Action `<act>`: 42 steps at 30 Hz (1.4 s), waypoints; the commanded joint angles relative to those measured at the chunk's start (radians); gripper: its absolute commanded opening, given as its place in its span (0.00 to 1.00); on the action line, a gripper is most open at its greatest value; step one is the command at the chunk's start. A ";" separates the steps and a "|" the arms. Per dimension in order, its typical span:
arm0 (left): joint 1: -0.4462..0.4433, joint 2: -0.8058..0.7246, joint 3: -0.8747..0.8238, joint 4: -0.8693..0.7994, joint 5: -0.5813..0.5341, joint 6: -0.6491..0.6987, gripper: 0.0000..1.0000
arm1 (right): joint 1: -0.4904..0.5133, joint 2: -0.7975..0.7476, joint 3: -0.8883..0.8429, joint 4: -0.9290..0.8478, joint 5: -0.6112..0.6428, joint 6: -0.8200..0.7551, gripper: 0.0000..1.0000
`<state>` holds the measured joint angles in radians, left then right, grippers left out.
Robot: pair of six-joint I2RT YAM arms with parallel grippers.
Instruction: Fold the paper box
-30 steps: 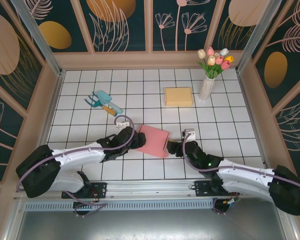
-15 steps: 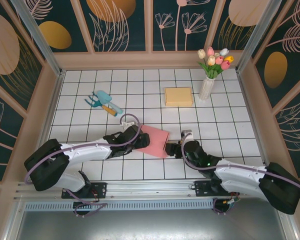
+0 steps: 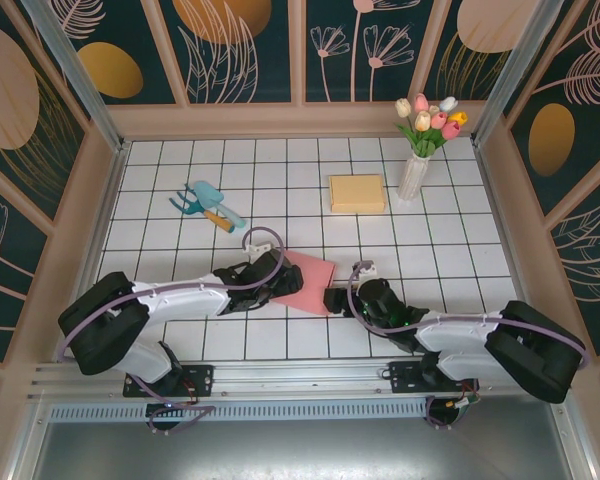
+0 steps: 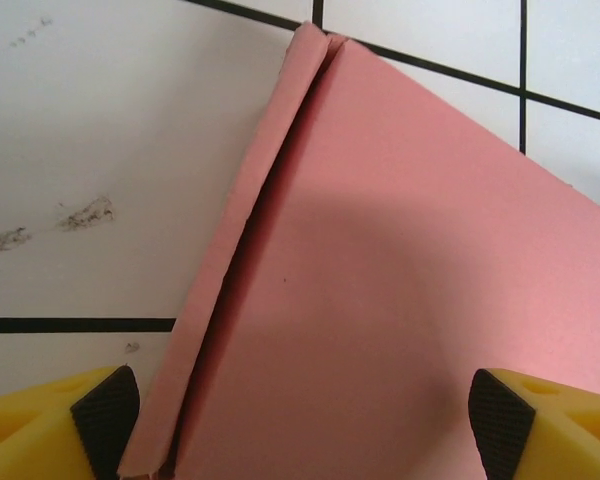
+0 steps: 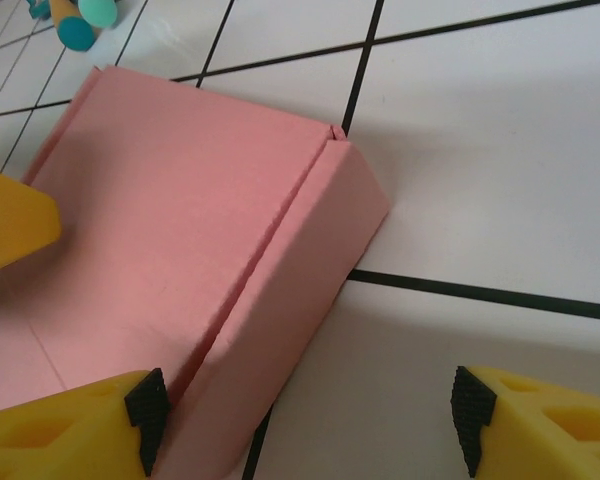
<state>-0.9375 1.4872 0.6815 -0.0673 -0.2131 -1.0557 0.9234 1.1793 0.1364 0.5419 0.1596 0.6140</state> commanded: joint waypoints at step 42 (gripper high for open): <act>-0.004 -0.118 -0.099 0.119 0.108 -0.337 0.86 | 0.113 0.294 0.131 0.109 0.047 0.057 0.74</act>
<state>-0.9360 1.4040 0.5945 -0.0170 -0.1402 -1.3296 1.0122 1.4437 0.2577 0.6933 0.2169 0.6655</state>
